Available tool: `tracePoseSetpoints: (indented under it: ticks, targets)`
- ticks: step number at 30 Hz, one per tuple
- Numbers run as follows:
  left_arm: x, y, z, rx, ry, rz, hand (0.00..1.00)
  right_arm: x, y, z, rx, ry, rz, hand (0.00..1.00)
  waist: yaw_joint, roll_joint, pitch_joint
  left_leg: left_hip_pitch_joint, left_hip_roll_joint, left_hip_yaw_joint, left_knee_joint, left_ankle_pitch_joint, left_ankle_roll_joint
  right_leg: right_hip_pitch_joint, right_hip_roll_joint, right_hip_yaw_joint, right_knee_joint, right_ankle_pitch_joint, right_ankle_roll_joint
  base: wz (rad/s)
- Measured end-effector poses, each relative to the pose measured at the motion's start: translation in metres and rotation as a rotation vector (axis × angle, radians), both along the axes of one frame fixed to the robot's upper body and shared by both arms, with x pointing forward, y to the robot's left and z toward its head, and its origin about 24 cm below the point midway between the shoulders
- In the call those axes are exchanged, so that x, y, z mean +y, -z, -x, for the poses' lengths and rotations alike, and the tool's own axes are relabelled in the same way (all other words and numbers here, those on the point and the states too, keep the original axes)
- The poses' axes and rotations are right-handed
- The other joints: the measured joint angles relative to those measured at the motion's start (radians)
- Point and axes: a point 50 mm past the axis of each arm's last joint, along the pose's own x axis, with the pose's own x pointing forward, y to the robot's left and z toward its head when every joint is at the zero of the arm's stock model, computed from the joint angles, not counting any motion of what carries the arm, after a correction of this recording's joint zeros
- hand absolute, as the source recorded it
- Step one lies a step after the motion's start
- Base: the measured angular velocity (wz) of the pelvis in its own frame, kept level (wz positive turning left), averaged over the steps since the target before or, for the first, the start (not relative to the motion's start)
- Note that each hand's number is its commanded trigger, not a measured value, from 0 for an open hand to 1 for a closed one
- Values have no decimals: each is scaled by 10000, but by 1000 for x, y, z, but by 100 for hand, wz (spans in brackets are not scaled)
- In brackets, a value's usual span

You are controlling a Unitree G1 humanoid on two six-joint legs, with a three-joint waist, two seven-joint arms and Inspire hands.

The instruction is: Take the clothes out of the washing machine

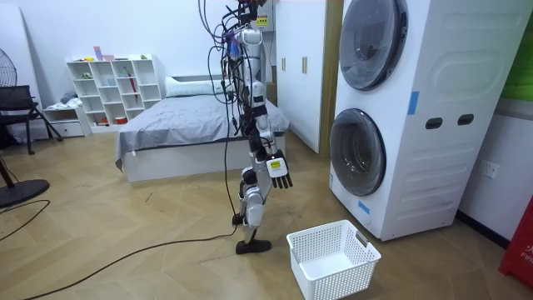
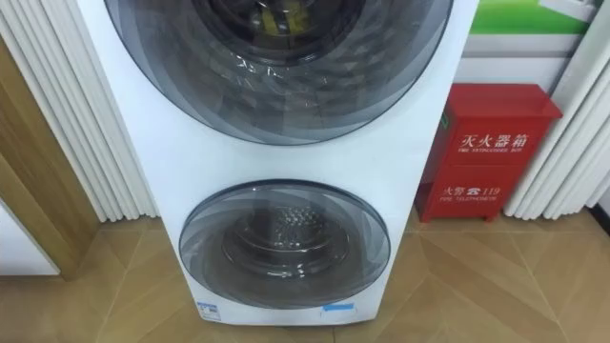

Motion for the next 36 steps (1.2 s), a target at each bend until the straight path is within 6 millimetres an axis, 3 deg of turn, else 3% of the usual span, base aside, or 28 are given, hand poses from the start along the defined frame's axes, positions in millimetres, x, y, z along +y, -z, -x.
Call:
tracePoseSetpoints:
  ticks: [8, 11, 21, 23, 25, 26, 28, 29, 31, 36]
  targets:
    - [0, 0, 1, 24, -19, -41, 0, 0, 0, 0, 33, 35, 94, 0, 0, 11, 39, 92, 10, 100, -79, 0, 0, 19, 7, 65, 8, 1, 2, -3]
    - [0, 0, 0, 13, -45, -43, 0, 0, 0, 0, 45, 35, 134, 0, 11, 86, -17, 92, 10, 113, -94, 0, 0, 12, 7, 68, -3, 0, 2, 0]
    - [-2, 0, -4, -101, 68, 244, 0, -1, -2, -14, -479, 324, 136, 0, 23, 134, -46, 15, 9, 112, -40, 0, 0, -56, -5, 48, 18, 1, 2, 0]
    - [-2, 0, -4, -127, 121, 293, 0, -3, -8, -35, -1299, 429, 259, 0, 13, 159, -36, 37, 10, 121, -32, 1, 0, -68, -4, 68, 60, 2, 3, -3]
    - [-2, 0, -5, -172, 211, 446, 0, -7, -31, -83, -3457, 549, 602, 0, -5, 187, -6, 102, 9, 135, -33, 1, 2, -59, -4, 114, 131, 1, 4, -6]
    - [-2, 0, -6, -183, 230, 458, 0, -7, -38, -96, -4052, 494, 704, 0, 4, 179, -7, 119, 10, 141, -34, 1, 2, -47, -3, 131, 128, 1, 5, 0]
    - [-1, 0, -9, -269, 269, 564, 0, -5, -76, -145, -6465, 361, 918, 0, 24, 136, 10, 113, 9, 145, -10, 2, 3, -59, -2, 149, 141, 1, 5, 0]
    - [-1, 0, -9, -274, 278, 580, 0, -4, -86, -155, -7055, 299, 966, 0, 39, 128, 20, 113, 8, 146, -5, 2, 3, -64, 5, 177, 138, 1, 6, -3]
    - [1, -1, -9, -255, 329, 534, 0, 2, -129, -188, -9196, -97, 1379, 0, 65, 81, 29, 108, 8, 143, -9, 2, 3, -73, 26, 225, 118, -1, 13, 0]
    - [6, -2, -6, -136, 474, 367, 0, 3, -183, -212, -11578, -552, 2119, 0, 63, -36, 18, 108, 10, 95, -63, 2, 2, -66, 36, 196, 137, 4, 20, 2]
